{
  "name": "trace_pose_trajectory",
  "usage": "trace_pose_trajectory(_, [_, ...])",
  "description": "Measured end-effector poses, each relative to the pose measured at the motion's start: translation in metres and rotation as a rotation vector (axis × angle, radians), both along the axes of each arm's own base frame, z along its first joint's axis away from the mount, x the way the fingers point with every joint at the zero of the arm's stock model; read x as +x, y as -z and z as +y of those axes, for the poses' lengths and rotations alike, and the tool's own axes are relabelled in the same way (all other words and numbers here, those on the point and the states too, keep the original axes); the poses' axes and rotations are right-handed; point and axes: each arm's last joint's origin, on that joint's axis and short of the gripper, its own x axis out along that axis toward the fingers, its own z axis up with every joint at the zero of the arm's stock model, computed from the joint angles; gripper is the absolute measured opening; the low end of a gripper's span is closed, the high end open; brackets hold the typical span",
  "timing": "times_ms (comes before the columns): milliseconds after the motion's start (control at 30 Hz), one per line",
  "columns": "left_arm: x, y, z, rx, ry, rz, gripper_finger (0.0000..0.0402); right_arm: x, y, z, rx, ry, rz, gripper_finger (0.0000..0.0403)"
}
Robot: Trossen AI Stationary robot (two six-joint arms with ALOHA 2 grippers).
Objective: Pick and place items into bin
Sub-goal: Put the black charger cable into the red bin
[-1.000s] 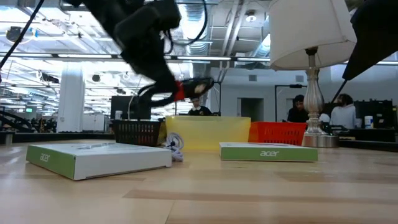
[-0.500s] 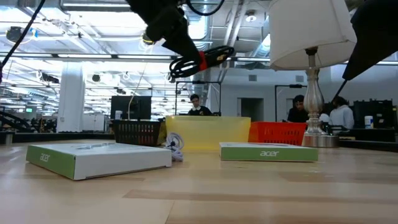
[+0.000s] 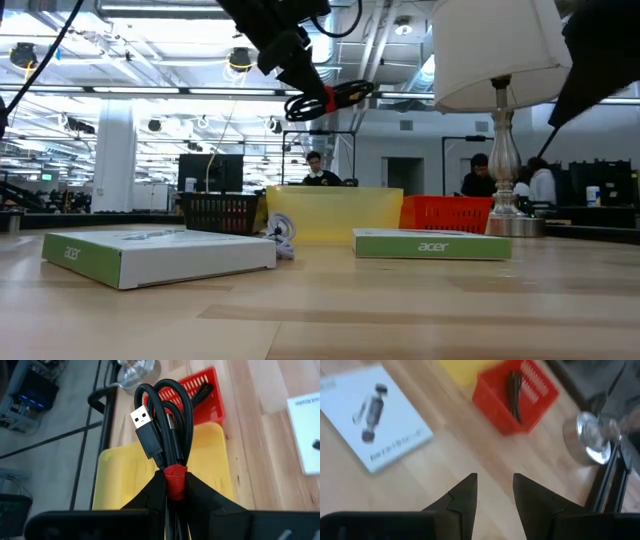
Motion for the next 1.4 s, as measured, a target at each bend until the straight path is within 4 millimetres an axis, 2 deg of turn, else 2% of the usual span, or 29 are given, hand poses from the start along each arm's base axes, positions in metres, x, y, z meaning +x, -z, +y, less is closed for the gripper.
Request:
trace_pose_trajectory(200, [-0.002, 0.002, -0.003, 0.000, 0.011, 0.043, 0.0029, 0.010, -0.004, -0.008, -0.146, -0.071, -0.124, 0.0121])
trace_pose_trajectory(533, [-0.004, 0.004, -0.018, 0.018, 0.037, 0.067, 0.0029, 0.053, -0.004, -0.062, -0.327, -0.125, 0.019, 0.0121])
trace_pose_trajectory(633, [-0.005, 0.004, -0.024, 0.024, 0.050, 0.081, 0.0029, 0.063, -0.005, -0.071, -0.431, -0.187, 0.044, 0.0121])
trace_pose_trajectory(767, [-0.009, 0.006, -0.031, 0.058, 0.041, 0.124, 0.0029, 0.065, -0.009, -0.070, -0.572, -0.228, 0.021, 0.0121])
trace_pose_trajectory(900, [-0.012, 0.005, -0.037, 0.065, 0.042, 0.136, 0.0029, 0.060, -0.013, -0.065, -0.666, -0.237, -0.074, 0.0121])
trace_pose_trajectory(1400, [-0.031, -0.025, -0.054, -0.087, 0.120, 0.008, 0.0029, 0.048, -0.017, -0.034, -0.728, -0.312, -0.285, 0.0121])
